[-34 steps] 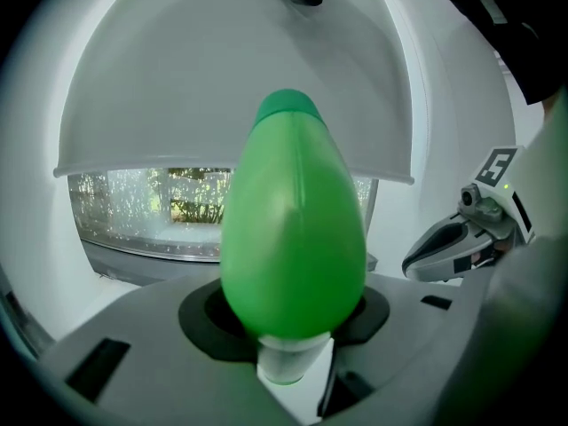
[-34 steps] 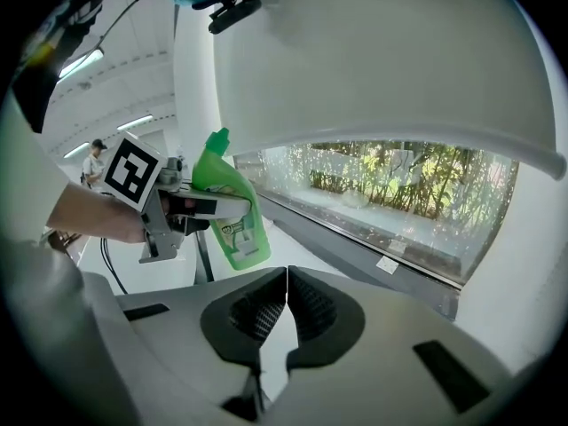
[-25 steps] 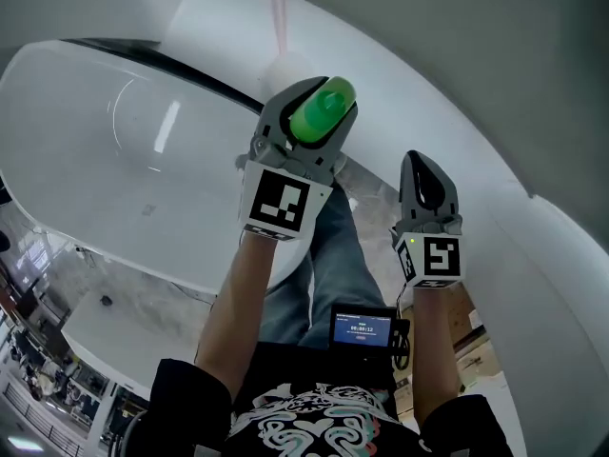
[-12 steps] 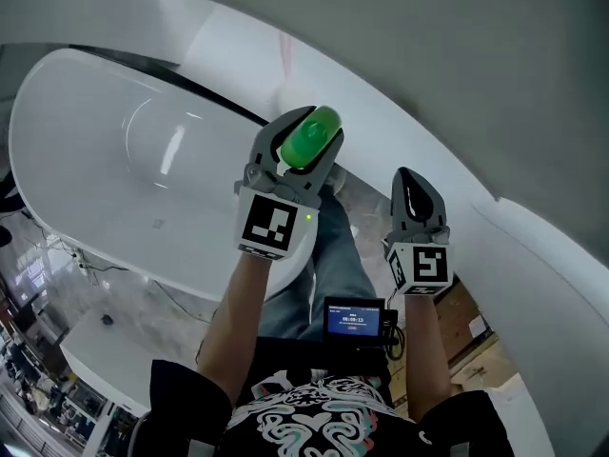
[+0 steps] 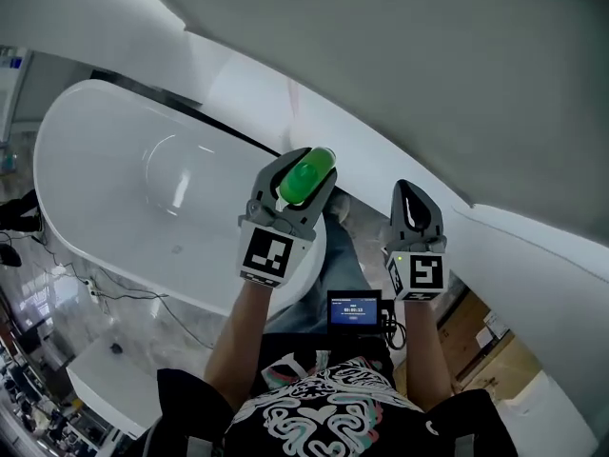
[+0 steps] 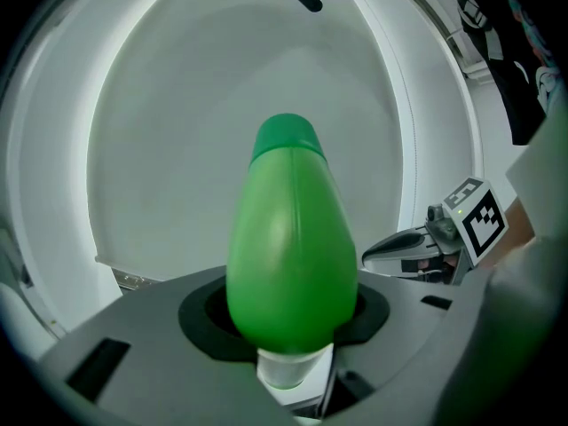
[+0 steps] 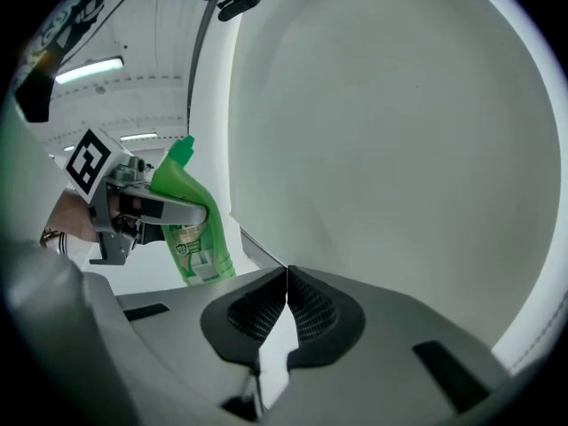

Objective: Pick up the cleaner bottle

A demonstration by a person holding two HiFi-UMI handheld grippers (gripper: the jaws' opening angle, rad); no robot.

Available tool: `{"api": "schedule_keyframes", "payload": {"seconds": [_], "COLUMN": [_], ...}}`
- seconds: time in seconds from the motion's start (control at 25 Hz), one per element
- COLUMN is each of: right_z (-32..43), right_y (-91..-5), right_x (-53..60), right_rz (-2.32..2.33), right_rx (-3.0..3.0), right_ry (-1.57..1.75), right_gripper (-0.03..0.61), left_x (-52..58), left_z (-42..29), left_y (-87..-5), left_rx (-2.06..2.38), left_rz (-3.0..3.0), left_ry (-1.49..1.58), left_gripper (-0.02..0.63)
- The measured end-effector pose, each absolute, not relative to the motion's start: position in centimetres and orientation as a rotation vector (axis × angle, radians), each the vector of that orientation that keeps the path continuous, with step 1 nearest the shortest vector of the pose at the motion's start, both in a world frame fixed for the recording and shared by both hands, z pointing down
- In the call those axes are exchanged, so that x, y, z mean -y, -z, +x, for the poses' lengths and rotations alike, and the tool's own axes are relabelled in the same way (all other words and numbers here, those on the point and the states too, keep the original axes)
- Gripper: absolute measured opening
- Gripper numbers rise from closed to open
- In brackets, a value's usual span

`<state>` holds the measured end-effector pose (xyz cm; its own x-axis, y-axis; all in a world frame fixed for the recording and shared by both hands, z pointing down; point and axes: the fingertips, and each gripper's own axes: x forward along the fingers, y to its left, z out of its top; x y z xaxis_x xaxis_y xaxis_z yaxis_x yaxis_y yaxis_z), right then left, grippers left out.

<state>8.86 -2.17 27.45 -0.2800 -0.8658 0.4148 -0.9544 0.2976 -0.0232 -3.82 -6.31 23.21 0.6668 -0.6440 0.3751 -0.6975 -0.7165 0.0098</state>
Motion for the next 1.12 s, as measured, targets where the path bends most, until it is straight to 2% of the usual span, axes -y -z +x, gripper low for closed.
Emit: {"api": "schedule_keyframes", "payload": {"seconds": [0.72, 1.12], "right_z": [7.9, 10.4], "right_y": [-16.2, -10.9], "right_x": [-1.0, -5.3], "right_rz": [1.808, 1.913], "right_rx": [2.254, 2.284], "right_ry": [-0.187, -0.089], "right_gripper": [0.026, 0.026], "left_x": [1.6, -2.3], "left_z": [-6.6, -5.5], "left_y": [-13.5, -9.6], "left_rx": [1.112, 1.135], "left_rz": [2.761, 2.789], "left_ry": [-0.469, -0.425], "left_gripper": [0.190, 0.190]}}
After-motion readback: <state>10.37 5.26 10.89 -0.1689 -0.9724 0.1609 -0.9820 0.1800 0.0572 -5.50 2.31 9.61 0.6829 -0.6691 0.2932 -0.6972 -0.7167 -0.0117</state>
